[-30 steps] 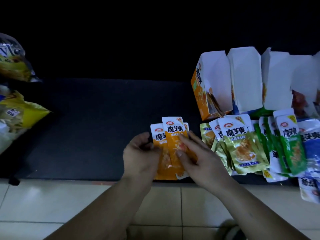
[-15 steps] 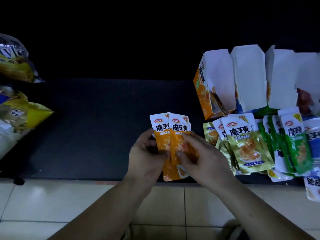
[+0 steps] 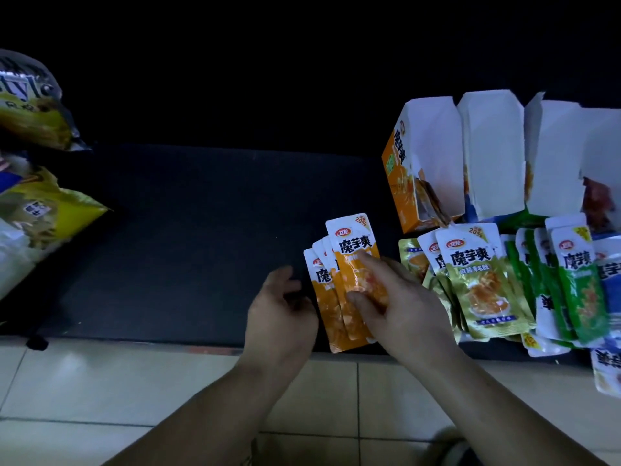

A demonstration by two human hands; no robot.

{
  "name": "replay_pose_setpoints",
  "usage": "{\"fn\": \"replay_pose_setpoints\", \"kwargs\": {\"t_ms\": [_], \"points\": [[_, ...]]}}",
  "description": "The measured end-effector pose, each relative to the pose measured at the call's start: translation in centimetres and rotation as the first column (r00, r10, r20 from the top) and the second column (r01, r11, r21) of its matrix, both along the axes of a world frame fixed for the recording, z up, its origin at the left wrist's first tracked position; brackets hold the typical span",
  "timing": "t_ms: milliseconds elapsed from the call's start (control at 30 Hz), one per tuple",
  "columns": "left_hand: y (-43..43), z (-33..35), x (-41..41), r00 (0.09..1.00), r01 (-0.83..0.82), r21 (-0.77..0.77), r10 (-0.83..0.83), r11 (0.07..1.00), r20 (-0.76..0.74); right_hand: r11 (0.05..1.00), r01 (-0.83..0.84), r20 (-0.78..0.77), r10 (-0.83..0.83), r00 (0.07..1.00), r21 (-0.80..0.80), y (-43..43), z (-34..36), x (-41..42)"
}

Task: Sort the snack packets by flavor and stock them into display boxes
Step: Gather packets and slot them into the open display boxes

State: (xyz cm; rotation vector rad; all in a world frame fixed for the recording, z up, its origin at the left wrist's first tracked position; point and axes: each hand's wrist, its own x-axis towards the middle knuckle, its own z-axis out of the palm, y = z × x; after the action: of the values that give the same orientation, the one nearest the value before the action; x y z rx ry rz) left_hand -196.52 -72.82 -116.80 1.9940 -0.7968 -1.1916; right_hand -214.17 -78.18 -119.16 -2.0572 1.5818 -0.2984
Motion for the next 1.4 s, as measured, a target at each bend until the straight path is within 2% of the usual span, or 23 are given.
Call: {"fn": "replay_pose_setpoints", "kwargs": {"t_ms": [67, 133, 267, 333, 400, 533, 633, 833, 1000, 1100, 1233, 1300, 1400], "points": [[-0.2, 0.3, -1.1, 0.983, 0.009, 0.018, -0.006, 1.000, -0.181, 1.000, 0.009, 0.005, -0.009, 1.000, -0.005, 0.0, -0.2, -0.1], [-0.5, 0.5, -2.0, 0.966, 0.035, -0.008, -0.036, 0.999, -0.256, 1.000, 0.018, 0.027, -0.017, 0.999, -0.012, 0.1, -0.2, -0.2], [-1.4, 0.8, -3.1, 0.945, 0.075, -0.097, -0.102, 0.992, -0.311, 0.998, -0.010, 0.110, 0.002, 0.994, 0.065, 0.1, 0.3, -0.4], [-2.0, 1.3, -3.6, 0.924, 0.059, -0.107, -0.095, 0.993, -0.370, 0.993, -0.023, 0.117, 0.010, 0.993, 0.115, 0.0, 0.5, -0.5], [-2.7, 1.2, -3.9, 0.919, 0.007, -0.095, -0.044, 0.995, -0.392, 0.980, 0.003, 0.201, -0.044, 0.979, 0.200, -0.1, 0.7, -0.5], [-3.6, 0.9, -4.1, 0.912, -0.114, -0.080, 0.073, 0.990, -0.403, 0.935, 0.041, 0.401, -0.190, 0.896, 0.352, -0.3, 1.4, -0.4], [-3.5, 1.3, -4.4, 0.904, -0.095, -0.131, 0.030, 0.987, -0.427, 0.900, 0.053, 0.512, -0.293, 0.808, 0.433, -0.4, 1.4, -0.2], [-1.7, 2.1, -4.0, 0.929, 0.016, -0.246, -0.105, 0.969, -0.355, 0.881, 0.079, 0.589, -0.376, 0.715, 0.466, 0.2, 3.0, 0.5], [-1.9, 4.6, -3.0, 0.964, 0.032, -0.373, -0.128, 0.927, -0.235, 0.902, 0.057, 0.679, -0.362, 0.639, 0.427, 0.0, 5.7, 1.7], [-2.5, 7.2, -2.9, 0.980, 0.080, -0.418, -0.148, 0.905, -0.133, 0.921, 0.123, 0.733, -0.371, 0.571, 0.370, -0.6, 7.8, 2.1], [-4.8, 11.0, -3.8, 0.964, 0.214, -0.431, -0.261, 0.877, -0.051, 0.919, 0.220, 0.786, -0.394, 0.476, 0.328, -1.6, 10.1, 0.9], [-7.0, 12.4, -4.8, 0.946, 0.292, -0.420, -0.324, 0.859, -0.005, 0.915, 0.275, 0.795, -0.395, 0.460, 0.295, -3.0, 10.9, -0.4], [-11.0, 13.2, -7.0, 0.936, 0.344, -0.375, -0.348, 0.861, 0.058, 0.902, 0.373, 0.764, -0.396, 0.510, 0.219, -6.4, 11.0, -2.8]]}}
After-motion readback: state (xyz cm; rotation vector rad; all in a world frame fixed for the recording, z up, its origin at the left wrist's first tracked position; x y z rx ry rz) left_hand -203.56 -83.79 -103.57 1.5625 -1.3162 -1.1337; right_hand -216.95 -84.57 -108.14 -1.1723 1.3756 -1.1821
